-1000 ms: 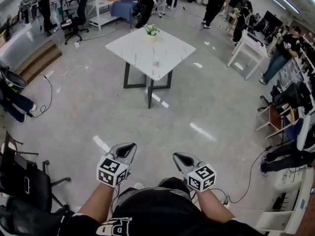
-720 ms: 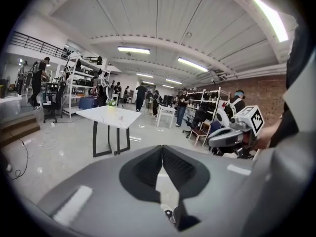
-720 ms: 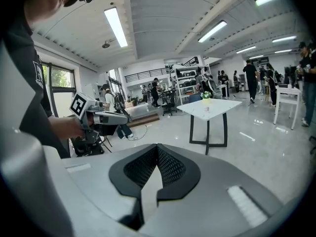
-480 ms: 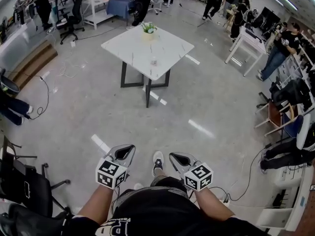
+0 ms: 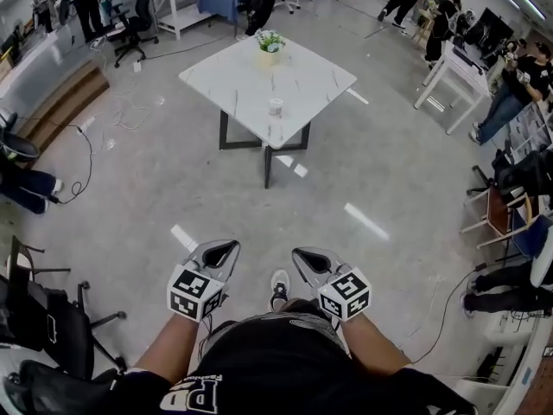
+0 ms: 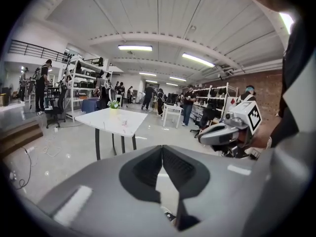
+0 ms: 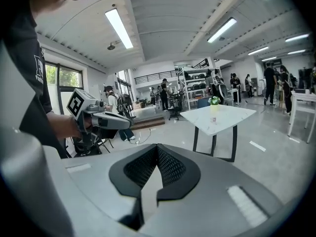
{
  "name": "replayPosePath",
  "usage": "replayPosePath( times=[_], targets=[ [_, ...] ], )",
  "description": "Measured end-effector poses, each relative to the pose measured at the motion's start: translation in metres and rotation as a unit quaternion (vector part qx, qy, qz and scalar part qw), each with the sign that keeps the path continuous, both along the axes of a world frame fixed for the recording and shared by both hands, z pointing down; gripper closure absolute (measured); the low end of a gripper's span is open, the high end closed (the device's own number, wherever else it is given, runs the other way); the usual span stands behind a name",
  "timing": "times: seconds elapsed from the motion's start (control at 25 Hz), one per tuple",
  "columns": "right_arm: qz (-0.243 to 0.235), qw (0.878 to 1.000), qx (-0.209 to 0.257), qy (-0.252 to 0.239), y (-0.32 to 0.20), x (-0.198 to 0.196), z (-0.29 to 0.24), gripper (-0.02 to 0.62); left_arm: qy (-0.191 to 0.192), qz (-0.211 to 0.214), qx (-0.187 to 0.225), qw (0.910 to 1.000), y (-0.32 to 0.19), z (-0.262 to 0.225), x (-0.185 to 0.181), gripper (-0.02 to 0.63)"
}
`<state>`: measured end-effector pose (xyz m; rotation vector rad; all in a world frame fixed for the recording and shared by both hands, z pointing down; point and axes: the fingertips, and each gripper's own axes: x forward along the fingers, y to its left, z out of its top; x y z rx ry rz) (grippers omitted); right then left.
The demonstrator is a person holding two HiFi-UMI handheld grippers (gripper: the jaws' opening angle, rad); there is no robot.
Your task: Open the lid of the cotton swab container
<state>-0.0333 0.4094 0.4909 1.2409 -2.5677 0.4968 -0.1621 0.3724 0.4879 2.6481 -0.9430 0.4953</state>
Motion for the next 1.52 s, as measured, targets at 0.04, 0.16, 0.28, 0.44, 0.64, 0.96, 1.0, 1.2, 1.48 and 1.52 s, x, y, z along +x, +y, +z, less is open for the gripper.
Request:
replayPosePath(
  times=[0.04, 0.16, 0.28, 0.44, 0.64, 0.96, 1.0, 1.2, 1.48, 1.52],
  targets=[
    [-0.003, 1.0, 0.002, -0.002, -0.012, 0.004, -0.002, 0.595, -0.001, -0.001, 0.002, 1.0, -0.011, -0.003, 0.006, 0.548],
    [-0.013, 1.0, 0.002, -0.01, -0.037, 0.015, -0.006, 0.595, -0.005, -0.002, 0.004, 1.0, -0.036, -0.009, 0.025, 0.548],
    [-0.019, 1.0, -0.002, -0.011, -0.055, 0.029, -0.007, 0.595, -0.01, -0.002, 0.007, 0.9999, -0.056, -0.013, 0.041, 0.548],
    [-0.022, 1.0, -0.006, -0.011, -0.08, 0.052, -0.005, 0.595, -0.014, -0.009, 0.004, 0.9998, -0.079, -0.009, 0.059, 0.548],
    [-0.027, 0.999, -0.005, -0.024, -0.11, 0.074, -0.008, 0.595, -0.01, -0.025, 0.013, 0.9996, -0.11, -0.013, 0.08, 0.548],
    [-0.027, 0.999, -0.01, -0.037, -0.144, 0.102, -0.001, 0.595, -0.024, -0.029, 0.009, 0.9993, -0.137, -0.008, 0.104, 0.548],
    [-0.026, 0.999, -0.011, -0.038, -0.147, 0.103, -0.001, 0.597, -0.025, -0.029, 0.006, 0.9992, -0.14, -0.007, 0.106, 0.548],
    [-0.025, 0.999, -0.014, -0.042, -0.16, 0.11, 0.002, 0.595, -0.032, -0.023, 0.001, 0.9992, -0.156, -0.003, 0.116, 0.548],
    [-0.009, 0.998, -0.03, -0.046, -0.176, 0.129, 0.009, 0.595, -0.037, -0.023, 0.0, 0.999, -0.172, -0.004, 0.123, 0.548],
    [-0.008, 0.998, -0.031, -0.047, -0.177, 0.13, 0.009, 0.597, -0.039, -0.022, -0.001, 0.999, -0.171, -0.003, 0.123, 0.548]
  ],
)
